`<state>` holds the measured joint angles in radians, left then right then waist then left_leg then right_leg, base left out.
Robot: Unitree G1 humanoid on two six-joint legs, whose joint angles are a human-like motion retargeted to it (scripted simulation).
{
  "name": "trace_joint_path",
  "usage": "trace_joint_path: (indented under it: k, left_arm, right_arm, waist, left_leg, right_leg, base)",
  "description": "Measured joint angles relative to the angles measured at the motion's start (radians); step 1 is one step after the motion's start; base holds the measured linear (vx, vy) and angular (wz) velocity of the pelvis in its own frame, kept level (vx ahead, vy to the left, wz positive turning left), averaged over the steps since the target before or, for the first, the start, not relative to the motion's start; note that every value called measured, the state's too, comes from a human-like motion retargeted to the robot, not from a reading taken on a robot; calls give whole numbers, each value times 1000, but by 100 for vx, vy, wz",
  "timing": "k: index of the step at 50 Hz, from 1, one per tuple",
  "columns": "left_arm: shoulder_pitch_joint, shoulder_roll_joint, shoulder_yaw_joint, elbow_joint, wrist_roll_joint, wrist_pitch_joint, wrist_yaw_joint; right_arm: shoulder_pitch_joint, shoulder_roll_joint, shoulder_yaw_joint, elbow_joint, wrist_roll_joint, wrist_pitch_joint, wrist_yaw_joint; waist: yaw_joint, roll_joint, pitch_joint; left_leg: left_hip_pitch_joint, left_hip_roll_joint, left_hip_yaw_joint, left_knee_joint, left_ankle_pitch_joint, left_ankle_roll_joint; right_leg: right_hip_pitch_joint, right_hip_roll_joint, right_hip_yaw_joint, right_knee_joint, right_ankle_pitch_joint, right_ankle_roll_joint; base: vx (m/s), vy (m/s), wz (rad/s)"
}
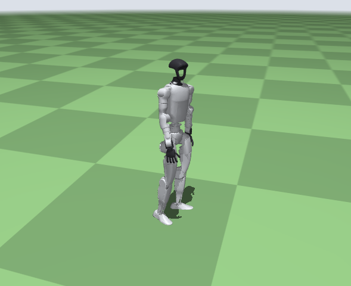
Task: In place motions
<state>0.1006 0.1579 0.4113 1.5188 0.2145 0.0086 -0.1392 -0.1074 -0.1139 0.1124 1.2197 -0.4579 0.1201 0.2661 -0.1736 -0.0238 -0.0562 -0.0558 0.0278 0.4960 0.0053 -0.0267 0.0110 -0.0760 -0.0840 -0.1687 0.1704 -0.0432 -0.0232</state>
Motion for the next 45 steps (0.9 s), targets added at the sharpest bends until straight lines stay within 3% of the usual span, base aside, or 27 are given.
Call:
trace_joint_path:
  k: [12, 20, 24, 31, 34, 45]
  left_arm:
    - [-66, -31, -74, -166, -28, -19, -31]
    - [-37, -32, -144, -126, 35, -25, -20]
    - [-28, -48, -146, -64, 38, -1, -4]
    - [11, -63, -118, 25, 58, 39, 11]
    - [28, -68, -99, 41, 57, 43, 8]
    - [19, -60, -74, 5, 30, 44, -8]
  right_arm:
    - [13, -35, -58, 221, 69, -25, -86]
    - [80, -81, -139, 281, 173, -39, -104]
    - [93, -101, -166, 310, 233, -40, -125]
    - [92, -114, -194, 291, 239, -19, -116]
    - [85, -112, -192, 264, 213, -9, -79]
    - [89, -59, -179, 158, 203, 10, -17]
  waist:
    - [-24, 42, 28]
    - [-10, 45, 37]
    - [7, 37, 51]
    - [27, 54, 60]
    - [24, 56, 54]
    - [66, 36, 39]
  left_leg:
    - [-47, 72, 1, 62, 33, -23]
    - [-111, 93, -22, 175, 70, -14]
    - [-135, 78, -49, 231, 60, 1]
    - [-129, 55, -90, 144, 57, -52]
    - [-107, 46, -53, 99, 93, -15]
    - [-1, -23, -65, -3, 60, 11]
  right_leg:
    - [7, 54, 28, -85, 8, -36]
    - [8, 50, 15, -100, 8, -52]
    - [16, 34, 10, -99, 7, -53]
    - [38, 45, 15, -102, 0, -44]
    - [47, 42, 12, -98, -10, -32]
    - [86, 7, -12, 4, -77, 22]
  base:
    - [-39, 18, -1]
    - [-25, 4, 20]
    - [-5, -9, 9]
    - [16, -16, -6]
    - [33, -20, 4]
    - [42, -20, 7]
